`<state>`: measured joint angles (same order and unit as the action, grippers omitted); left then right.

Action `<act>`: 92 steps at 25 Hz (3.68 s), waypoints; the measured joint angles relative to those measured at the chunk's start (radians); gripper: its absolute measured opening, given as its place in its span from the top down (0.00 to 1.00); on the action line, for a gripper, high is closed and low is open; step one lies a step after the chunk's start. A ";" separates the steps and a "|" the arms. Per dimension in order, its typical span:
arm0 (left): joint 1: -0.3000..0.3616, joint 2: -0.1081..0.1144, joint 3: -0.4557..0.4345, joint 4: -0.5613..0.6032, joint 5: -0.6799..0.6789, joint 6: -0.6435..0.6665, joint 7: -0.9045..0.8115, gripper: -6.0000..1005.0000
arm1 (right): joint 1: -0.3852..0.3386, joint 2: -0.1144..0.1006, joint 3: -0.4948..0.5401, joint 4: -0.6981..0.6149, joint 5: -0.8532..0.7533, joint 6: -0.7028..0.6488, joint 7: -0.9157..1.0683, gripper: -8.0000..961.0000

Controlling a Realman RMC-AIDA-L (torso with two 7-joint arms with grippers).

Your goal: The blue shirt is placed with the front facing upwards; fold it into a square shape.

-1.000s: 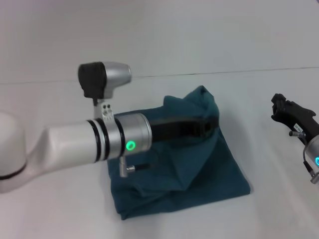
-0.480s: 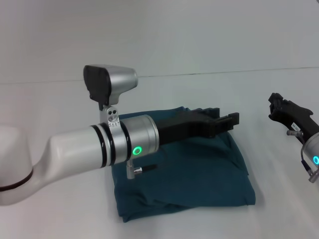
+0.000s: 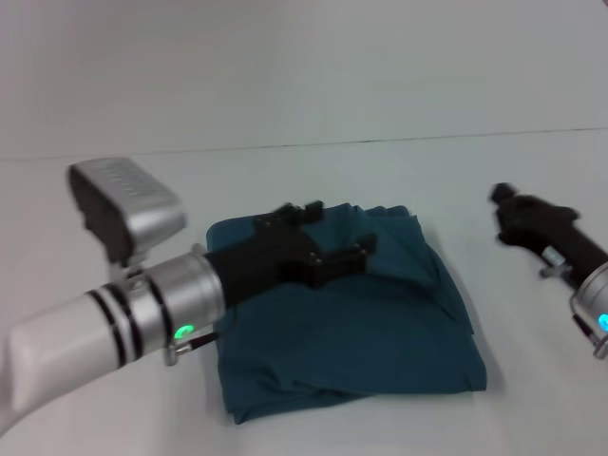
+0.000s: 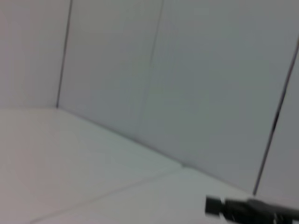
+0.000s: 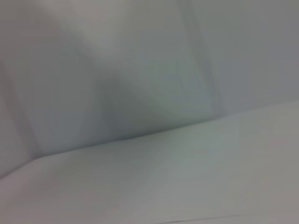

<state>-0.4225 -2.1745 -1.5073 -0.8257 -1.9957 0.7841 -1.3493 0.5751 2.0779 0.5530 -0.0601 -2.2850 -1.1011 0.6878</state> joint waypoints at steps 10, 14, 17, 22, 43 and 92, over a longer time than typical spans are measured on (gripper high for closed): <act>0.132 0.004 -0.152 0.057 -0.173 0.278 0.262 0.12 | -0.001 0.007 -0.394 -0.105 -0.114 -0.309 -0.044 0.88; 0.129 0.003 -0.205 0.122 -0.174 0.328 0.263 0.12 | 0.030 0.012 -0.515 -0.101 -0.132 -0.281 -0.040 0.83; 0.125 0.002 -0.213 0.143 -0.175 0.338 0.266 0.12 | 0.059 0.015 -0.524 -0.065 -0.131 -0.195 -0.004 0.79; 0.125 0.002 -0.211 0.147 -0.175 0.339 0.273 0.12 | 0.095 0.016 -0.504 0.004 -0.103 -0.035 0.034 0.75; 0.069 0.000 -0.200 0.217 -0.176 0.359 0.277 0.11 | 0.076 0.014 -0.490 0.015 0.351 0.157 0.073 0.83; -0.015 0.084 -0.393 -0.059 0.548 0.467 -0.192 0.11 | -0.049 0.014 -1.066 -0.857 0.006 -0.557 0.742 0.02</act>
<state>-0.4377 -2.0908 -1.9000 -0.8851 -1.4480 1.2509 -1.5415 0.5261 2.0922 -0.5128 -0.9171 -2.2794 -1.6579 1.4297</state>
